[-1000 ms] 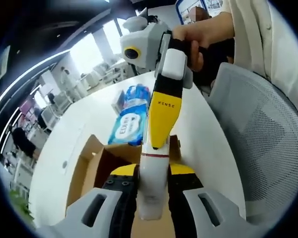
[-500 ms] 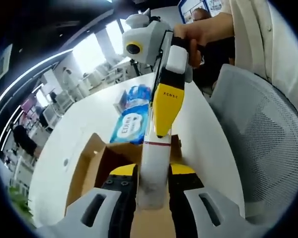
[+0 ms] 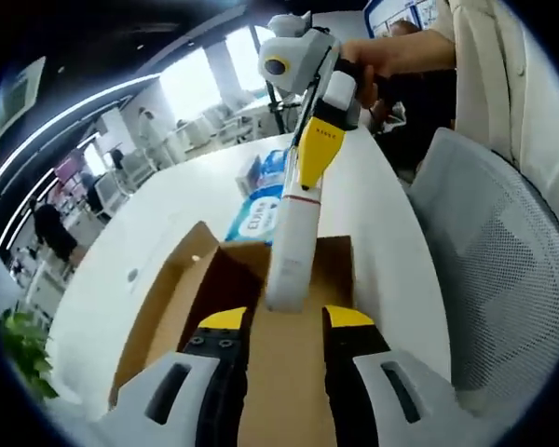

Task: Operate the shoe box by opening the lid, removing the specified soft item, and placing it in the target area until the item is outside and the box remains undamaged.

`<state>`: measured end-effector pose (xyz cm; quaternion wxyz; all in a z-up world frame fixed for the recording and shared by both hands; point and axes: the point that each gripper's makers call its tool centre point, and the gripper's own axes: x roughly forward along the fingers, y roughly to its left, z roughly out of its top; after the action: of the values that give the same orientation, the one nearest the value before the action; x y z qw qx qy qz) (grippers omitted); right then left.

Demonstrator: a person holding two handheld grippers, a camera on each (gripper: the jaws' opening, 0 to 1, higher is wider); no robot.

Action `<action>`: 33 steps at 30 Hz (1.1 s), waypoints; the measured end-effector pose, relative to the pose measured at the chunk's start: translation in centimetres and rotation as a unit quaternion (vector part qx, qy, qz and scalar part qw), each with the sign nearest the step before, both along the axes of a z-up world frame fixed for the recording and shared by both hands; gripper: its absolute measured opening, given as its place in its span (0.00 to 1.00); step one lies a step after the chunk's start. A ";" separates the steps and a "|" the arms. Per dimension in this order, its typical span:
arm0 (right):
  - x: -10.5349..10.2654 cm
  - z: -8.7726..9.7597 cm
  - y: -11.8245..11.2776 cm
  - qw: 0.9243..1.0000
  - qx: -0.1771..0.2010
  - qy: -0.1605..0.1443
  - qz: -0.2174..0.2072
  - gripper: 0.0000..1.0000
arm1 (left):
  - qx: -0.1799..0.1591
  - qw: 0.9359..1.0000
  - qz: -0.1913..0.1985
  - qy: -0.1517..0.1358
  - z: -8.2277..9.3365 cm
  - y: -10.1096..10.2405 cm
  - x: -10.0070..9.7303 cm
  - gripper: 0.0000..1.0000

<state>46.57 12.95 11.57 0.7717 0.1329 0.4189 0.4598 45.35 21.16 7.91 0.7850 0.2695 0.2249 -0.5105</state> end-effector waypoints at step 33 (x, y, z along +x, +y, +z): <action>6.8 2.7 -7.4 0.937 -0.204 -0.198 0.204 0.17 | -0.140 0.967 0.207 0.046 4.2 5.4 -0.7 0.83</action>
<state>53.39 5.55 14.31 0.7390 -0.2093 0.3603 0.5294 44.62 26.54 12.07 0.8922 0.0807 0.2386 -0.3749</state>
